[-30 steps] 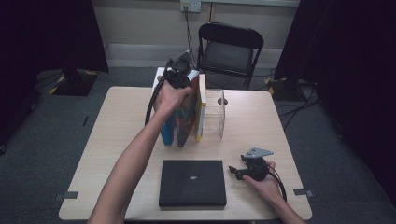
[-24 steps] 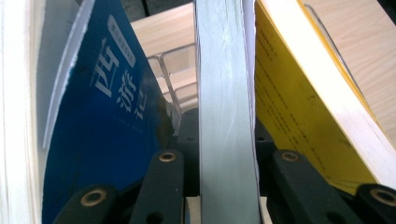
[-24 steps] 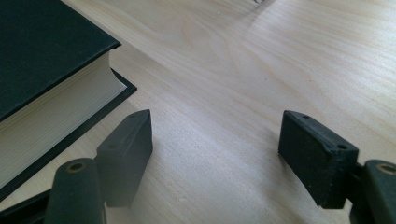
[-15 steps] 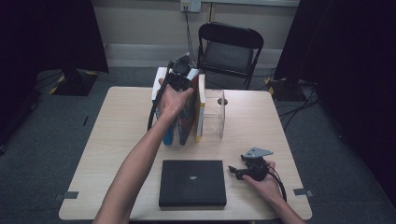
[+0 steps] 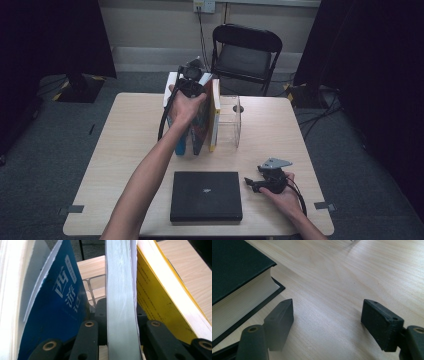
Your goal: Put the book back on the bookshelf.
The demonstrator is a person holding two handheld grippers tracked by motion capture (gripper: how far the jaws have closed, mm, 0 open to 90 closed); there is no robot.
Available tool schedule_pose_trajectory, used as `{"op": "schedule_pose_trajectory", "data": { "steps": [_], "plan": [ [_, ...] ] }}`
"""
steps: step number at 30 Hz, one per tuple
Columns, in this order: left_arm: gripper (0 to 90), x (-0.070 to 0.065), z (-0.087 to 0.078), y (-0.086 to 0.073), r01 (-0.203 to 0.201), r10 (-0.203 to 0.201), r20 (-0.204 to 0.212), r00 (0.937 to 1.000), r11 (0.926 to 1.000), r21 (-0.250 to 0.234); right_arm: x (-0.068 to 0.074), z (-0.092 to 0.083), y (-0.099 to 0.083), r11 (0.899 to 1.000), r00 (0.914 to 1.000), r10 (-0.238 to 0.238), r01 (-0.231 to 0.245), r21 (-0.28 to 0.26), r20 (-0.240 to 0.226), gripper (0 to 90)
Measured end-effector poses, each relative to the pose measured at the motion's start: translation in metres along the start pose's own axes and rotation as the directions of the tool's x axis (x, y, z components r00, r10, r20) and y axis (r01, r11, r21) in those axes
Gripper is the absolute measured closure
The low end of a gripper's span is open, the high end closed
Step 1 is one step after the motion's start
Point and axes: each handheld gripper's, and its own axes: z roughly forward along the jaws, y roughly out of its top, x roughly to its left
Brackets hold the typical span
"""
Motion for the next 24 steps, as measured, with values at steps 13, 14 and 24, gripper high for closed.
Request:
{"op": "schedule_pose_trajectory", "data": {
  "steps": [13,14,24],
  "plan": [
    [52.7,0.003,-0.004,-0.005,0.006,-0.005,0.040,0.9992,0.9999,-0.010,0.000,0.000,0.000,1.000,1.0000,-0.001,0.001,0.001,0.001,26.1],
    [51.4,0.004,-0.005,-0.006,0.018,-0.017,0.044,0.9989,0.9995,-0.027,0.000,0.000,0.000,1.000,1.0000,-0.001,0.001,0.001,0.001,26.1],
    [44.5,0.007,-0.017,-0.007,0.014,-0.012,0.033,0.9994,0.9986,-0.052,0.000,0.000,0.000,1.000,1.0000,-0.001,0.001,0.001,0.001,26.1]
  ]
}}
